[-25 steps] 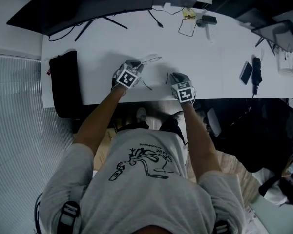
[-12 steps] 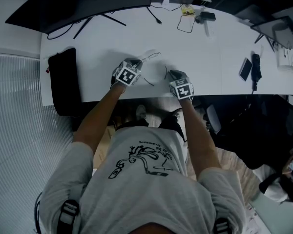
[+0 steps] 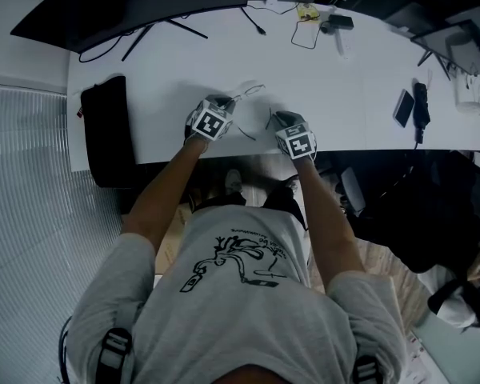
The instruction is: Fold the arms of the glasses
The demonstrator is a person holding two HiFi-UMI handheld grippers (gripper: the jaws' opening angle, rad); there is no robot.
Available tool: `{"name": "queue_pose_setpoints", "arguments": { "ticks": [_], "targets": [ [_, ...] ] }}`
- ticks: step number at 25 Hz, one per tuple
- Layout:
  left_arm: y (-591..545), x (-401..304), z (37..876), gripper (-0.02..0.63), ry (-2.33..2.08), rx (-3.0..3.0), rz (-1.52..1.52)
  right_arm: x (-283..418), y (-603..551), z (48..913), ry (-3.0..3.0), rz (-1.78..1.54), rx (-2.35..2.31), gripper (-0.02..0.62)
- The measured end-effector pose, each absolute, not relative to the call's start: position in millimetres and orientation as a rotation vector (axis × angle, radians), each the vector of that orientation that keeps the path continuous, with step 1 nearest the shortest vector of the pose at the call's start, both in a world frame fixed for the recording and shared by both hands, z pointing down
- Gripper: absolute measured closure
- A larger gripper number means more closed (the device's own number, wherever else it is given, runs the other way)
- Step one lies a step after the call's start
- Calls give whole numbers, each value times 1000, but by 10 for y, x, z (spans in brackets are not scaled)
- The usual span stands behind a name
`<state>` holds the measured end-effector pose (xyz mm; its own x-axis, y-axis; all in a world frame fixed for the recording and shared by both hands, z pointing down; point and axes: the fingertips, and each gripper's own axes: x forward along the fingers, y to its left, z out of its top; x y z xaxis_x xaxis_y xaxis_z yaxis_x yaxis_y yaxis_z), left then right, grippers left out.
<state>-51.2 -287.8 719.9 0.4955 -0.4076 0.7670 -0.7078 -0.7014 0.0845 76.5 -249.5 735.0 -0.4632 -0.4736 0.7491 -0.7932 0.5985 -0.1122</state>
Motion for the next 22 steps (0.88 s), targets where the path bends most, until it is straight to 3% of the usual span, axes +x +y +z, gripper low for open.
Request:
{"name": "queue_pose_setpoints", "arguments": {
  "ticks": [22],
  "targets": [
    [-2590, -495, 7175, 568, -936, 2344, 1056, 483, -2291, 7272, -2177, 555, 893, 533]
  ]
}}
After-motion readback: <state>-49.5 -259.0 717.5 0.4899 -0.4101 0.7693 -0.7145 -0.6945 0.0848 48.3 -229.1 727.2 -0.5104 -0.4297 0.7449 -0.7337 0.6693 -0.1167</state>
